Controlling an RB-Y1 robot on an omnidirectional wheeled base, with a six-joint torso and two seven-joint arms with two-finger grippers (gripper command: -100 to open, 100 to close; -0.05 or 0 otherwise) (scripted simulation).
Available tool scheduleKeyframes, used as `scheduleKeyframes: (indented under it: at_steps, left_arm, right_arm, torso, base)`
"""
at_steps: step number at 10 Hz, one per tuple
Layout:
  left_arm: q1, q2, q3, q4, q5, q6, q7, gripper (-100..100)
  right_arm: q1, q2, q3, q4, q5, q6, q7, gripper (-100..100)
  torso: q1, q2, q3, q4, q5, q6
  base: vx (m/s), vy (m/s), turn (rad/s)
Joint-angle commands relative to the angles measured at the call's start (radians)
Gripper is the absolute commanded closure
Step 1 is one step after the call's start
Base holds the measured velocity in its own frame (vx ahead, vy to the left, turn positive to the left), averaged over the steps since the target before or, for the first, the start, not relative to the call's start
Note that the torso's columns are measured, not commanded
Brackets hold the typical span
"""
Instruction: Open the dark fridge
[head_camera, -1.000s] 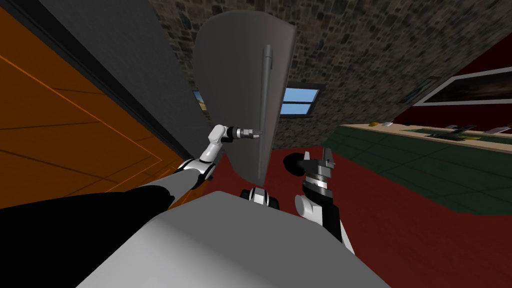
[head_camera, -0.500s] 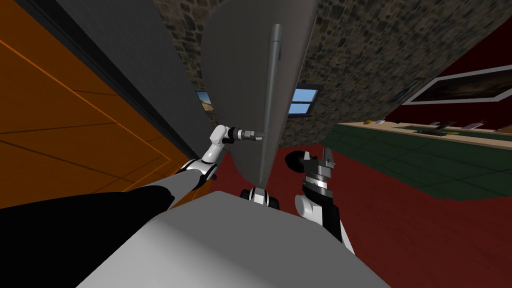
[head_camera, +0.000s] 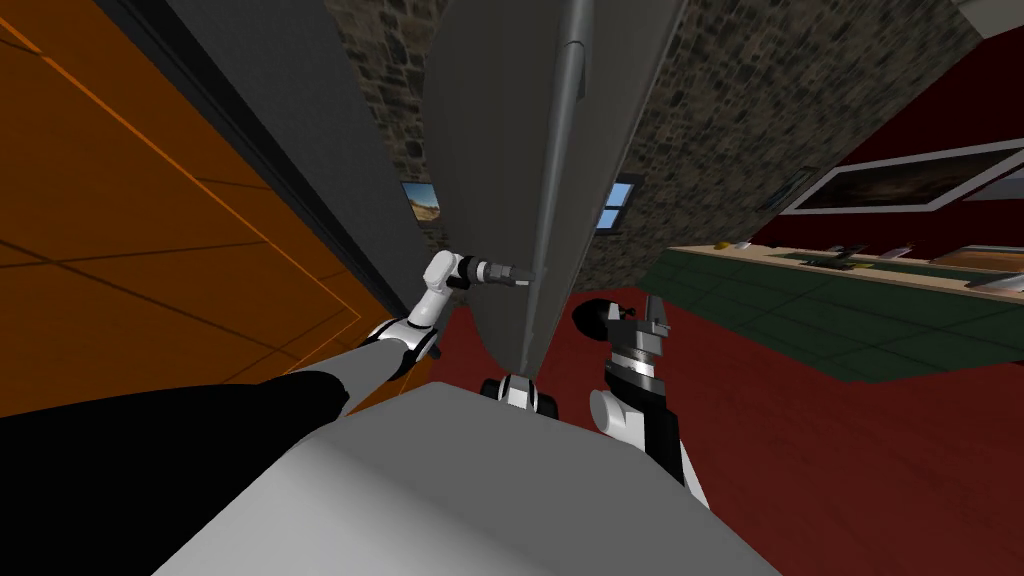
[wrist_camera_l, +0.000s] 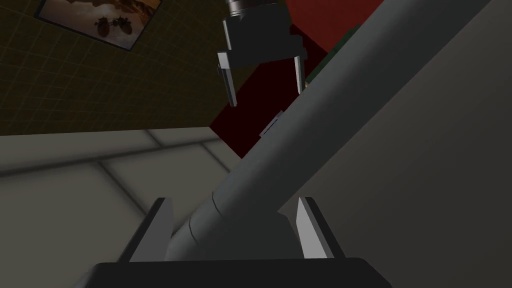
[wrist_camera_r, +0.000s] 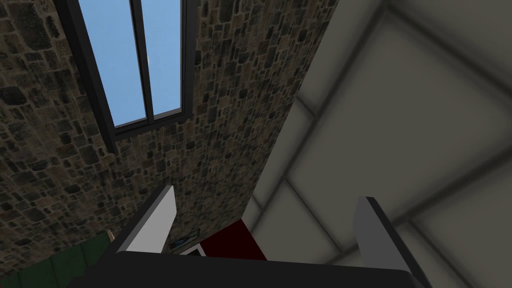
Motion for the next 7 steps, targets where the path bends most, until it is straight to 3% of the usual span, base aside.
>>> scheduleKeyframes:
  at_steps: [1, 6, 7]
  left_arm:
    - [-0.001, -0.015, -0.009, -0.018, 0.025, -0.022, 0.003, 100]
    - [-0.003, -0.054, -0.031, -0.063, 0.086, -0.077, 0.012, 100]
    - [-0.023, -0.04, 0.002, -0.056, 0.077, -0.05, 0.036, -100]
  right_arm:
    - [0.0, 0.0, 0.0, 0.0, 0.0, 0.0, 0.0, 0]
    - [0.0, 0.0, 0.0, 0.0, 0.0, 0.0, 0.0, 0]
    - [0.0, 0.0, 0.0, 0.0, 0.0, 0.0, 0.0, 0]
  torso:
    - [0.002, 0.002, 0.001, 0.0, -0.001, 0.003]
    - [0.005, 0.012, 0.017, 0.004, 0.0, 0.002]
    - [0.004, 0.015, 0.022, 0.005, -0.001, 0.002]
  base:
    - [-0.081, 0.219, -0.076]
    - [-0.113, 0.177, -0.124]
    - [-0.053, 0.064, -0.043]
